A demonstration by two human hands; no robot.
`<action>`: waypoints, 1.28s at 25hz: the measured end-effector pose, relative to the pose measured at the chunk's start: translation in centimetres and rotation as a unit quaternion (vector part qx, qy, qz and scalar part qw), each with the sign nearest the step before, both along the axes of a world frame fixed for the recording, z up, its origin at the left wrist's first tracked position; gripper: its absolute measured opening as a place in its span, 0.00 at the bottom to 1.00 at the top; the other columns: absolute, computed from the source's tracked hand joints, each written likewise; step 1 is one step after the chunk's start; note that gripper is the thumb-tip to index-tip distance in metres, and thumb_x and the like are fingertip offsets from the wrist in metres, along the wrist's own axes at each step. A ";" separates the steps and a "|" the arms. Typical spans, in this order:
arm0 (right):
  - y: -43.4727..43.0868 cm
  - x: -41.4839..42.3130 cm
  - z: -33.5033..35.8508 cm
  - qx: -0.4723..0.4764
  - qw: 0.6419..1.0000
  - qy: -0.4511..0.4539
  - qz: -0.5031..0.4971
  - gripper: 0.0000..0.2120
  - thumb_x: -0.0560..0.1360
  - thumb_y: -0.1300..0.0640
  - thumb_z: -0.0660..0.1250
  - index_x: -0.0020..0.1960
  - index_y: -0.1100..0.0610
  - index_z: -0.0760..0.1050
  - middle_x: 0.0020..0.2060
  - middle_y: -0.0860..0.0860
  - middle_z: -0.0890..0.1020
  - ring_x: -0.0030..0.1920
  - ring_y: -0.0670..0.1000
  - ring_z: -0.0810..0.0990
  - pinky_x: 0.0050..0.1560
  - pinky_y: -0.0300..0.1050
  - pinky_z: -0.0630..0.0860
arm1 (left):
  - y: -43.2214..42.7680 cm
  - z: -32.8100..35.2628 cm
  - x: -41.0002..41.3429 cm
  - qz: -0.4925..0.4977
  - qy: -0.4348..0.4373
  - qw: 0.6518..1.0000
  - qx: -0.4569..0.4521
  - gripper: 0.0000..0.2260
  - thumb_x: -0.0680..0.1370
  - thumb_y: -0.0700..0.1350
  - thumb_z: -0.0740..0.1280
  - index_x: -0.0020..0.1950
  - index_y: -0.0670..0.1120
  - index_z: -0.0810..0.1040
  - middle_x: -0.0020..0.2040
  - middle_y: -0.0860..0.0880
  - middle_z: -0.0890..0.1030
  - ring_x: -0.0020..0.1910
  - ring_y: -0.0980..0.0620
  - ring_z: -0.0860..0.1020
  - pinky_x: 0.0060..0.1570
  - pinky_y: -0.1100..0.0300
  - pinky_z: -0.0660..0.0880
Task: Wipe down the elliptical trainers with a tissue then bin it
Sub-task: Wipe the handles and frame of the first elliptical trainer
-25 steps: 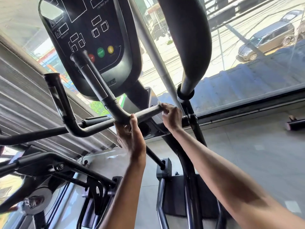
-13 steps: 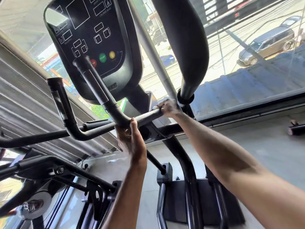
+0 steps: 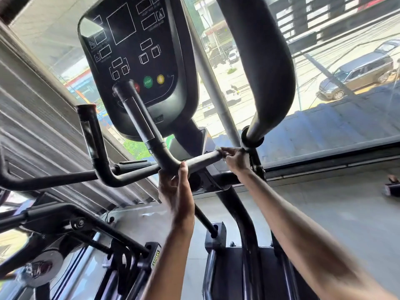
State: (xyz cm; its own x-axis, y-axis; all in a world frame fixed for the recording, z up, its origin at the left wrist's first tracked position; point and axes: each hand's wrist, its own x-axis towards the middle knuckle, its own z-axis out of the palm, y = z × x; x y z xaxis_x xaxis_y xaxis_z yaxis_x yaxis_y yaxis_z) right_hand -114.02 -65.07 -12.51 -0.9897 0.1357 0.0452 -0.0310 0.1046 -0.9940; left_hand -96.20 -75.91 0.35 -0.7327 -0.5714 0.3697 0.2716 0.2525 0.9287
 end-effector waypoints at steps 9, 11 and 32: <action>-3.3 8.8 2.9 -0.120 0.977 0.035 -0.171 0.12 0.78 0.63 0.70 0.61 0.57 0.83 0.55 0.50 0.86 0.54 0.44 0.83 0.55 0.27 0.75 | -1.0 0.7 0.4 -0.043 -0.032 0.999 0.005 0.09 0.69 0.57 0.73 0.48 0.59 0.84 0.48 0.57 0.87 0.54 0.54 0.84 0.63 0.40 0.79; -3.8 8.3 2.8 -0.143 0.973 0.027 -0.182 0.13 0.78 0.63 0.70 0.61 0.56 0.83 0.56 0.48 0.86 0.54 0.44 0.83 0.57 0.27 0.75 | -1.2 0.9 0.4 -0.055 -0.033 0.998 0.013 0.11 0.70 0.54 0.74 0.50 0.54 0.84 0.48 0.56 0.87 0.53 0.55 0.85 0.62 0.43 0.80; -3.1 15.0 3.9 -0.082 0.993 0.059 -0.058 0.13 0.76 0.64 0.72 0.59 0.56 0.84 0.51 0.48 0.87 0.45 0.38 0.84 0.52 0.35 0.80 | -3.0 0.4 2.7 -0.138 -0.073 0.978 0.142 0.06 0.82 0.50 0.66 0.53 0.52 0.82 0.59 0.44 0.85 0.59 0.47 0.84 0.56 0.51 0.80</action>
